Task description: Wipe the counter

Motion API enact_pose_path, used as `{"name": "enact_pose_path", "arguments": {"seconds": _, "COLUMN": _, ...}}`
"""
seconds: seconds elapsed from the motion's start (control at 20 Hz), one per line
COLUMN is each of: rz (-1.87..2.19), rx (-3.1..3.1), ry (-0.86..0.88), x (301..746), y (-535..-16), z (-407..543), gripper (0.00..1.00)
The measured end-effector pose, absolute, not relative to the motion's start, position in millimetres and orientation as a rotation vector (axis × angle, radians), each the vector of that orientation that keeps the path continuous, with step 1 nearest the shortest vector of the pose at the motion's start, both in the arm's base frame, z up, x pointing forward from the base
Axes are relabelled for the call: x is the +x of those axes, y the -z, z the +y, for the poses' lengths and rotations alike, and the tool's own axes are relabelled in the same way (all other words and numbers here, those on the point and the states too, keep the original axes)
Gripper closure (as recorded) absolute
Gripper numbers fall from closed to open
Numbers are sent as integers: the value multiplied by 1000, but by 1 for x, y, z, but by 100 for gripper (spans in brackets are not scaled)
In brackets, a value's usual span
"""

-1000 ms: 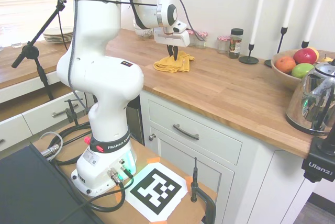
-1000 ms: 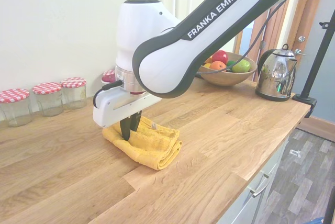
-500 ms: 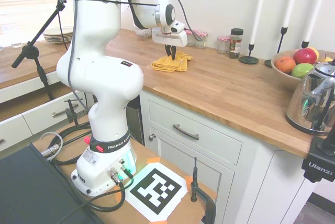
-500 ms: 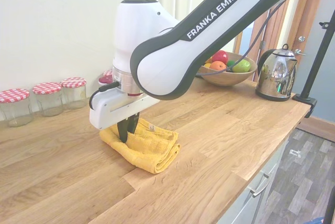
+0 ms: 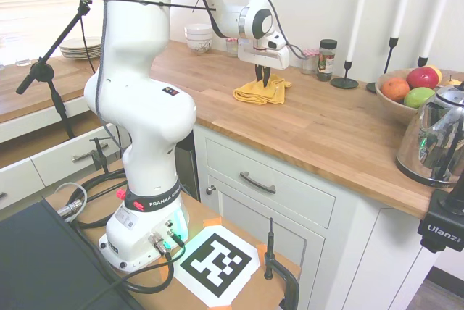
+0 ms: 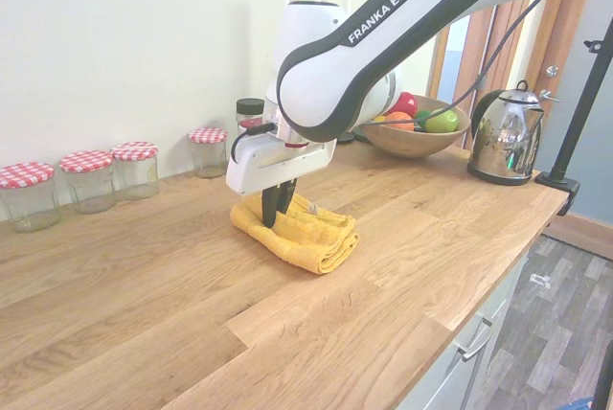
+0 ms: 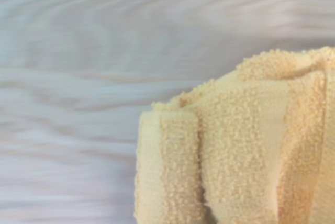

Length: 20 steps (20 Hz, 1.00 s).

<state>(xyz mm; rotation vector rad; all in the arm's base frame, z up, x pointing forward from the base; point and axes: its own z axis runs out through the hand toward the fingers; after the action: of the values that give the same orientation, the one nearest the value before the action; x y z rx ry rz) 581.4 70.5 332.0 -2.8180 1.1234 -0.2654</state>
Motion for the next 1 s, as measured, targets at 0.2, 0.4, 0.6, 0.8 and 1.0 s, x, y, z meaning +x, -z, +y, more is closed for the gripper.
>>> {"name": "enact_pose_path", "arguments": {"seconds": 0.2, "rz": 1148, "rx": -2789, "ry": 245, "x": 585, "y": -333, "z": 16, "gripper": 100}}
{"name": "enact_pose_path", "arguments": {"seconds": 0.4, "rz": 1189, "rx": -2760, "ry": 227, "x": 584, "y": -336, "z": -51, "gripper": 100}}
{"name": "enact_pose_path", "arguments": {"seconds": 0.6, "rz": 1227, "rx": -2737, "ry": 211, "x": 579, "y": -338, "z": -105, "gripper": 100}}
{"name": "enact_pose_path", "arguments": {"seconds": 0.8, "rz": 1259, "rx": -2717, "ry": 207, "x": 575, "y": -339, "z": -145, "gripper": 100}}
{"name": "enact_pose_path", "arguments": {"seconds": 1.0, "rz": 1278, "rx": -2709, "ry": 200, "x": 572, "y": -341, "z": -165, "gripper": 100}}
